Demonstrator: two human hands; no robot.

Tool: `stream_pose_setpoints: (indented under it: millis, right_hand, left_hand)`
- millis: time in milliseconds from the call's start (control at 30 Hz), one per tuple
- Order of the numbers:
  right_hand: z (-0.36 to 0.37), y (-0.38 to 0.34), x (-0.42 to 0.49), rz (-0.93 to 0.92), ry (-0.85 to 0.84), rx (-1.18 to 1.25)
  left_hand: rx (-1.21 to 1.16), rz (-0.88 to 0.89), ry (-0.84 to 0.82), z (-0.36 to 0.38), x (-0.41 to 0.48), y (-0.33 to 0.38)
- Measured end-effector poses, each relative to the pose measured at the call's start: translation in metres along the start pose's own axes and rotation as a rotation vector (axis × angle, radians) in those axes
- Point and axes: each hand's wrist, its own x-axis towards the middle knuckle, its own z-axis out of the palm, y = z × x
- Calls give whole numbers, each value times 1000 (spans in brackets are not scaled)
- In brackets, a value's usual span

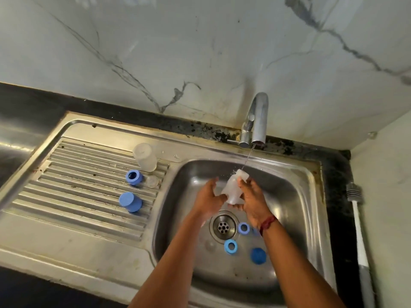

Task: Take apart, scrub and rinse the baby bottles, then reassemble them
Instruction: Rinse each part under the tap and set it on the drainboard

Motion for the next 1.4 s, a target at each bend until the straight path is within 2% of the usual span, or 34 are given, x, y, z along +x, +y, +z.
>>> stream_pose_setpoints:
  millis: [100,167,267,400,467,567,600,700,800,900,1033,1133,1233,1333,1400]
  right_hand:
    - [-1,-8,-1,-120,0,-138]
    - [-3,-12,0,-189,6,-276]
    - [-7,-17,2,-295,-15,-498]
    - [-7,-21,9,-351,-95,-663]
    - [-7,-21,12,-387,-34,-708]
    - [-11,-18,16,-460,182,-772]
    - [-12,-16,16,-460,172,-797]
    - [-6,-8,14,-451,73,-786]
    - [-1,-7,15,-500,215,-772]
    - [2,-4,18,-462,147,-788]
    - [-2,-4,19,-477,263,-795]
    - [0,-2,18,-420,148,-798]
    - [2,-3,16,-461,259,-794]
    - [4,-5,16,-438,205,-816]
    - [4,-6,15,-455,250,-806]
  left_hand:
    - [156,41,-36,12,11,10]
    - [202,80,18,19,18,11]
    - [110,127,86,26,18,7]
    - [13,159,134,27,17,-1]
    - [-6,150,139,23,18,-6]
    - [-39,80,179,14,20,-13]
    - [-53,66,193,11,21,-16]
    - [-47,45,225,6,24,-23]
    - [-41,12,254,4,25,-28]
    - [-85,-4,265,4,22,-29]
    - [-122,5,278,4,21,-33]
    - [-138,8,270,4,20,-35]
    - [-133,17,266,6,18,-34]
    - [-121,10,267,6,16,-33]
    - [-137,0,263,5,15,-35]
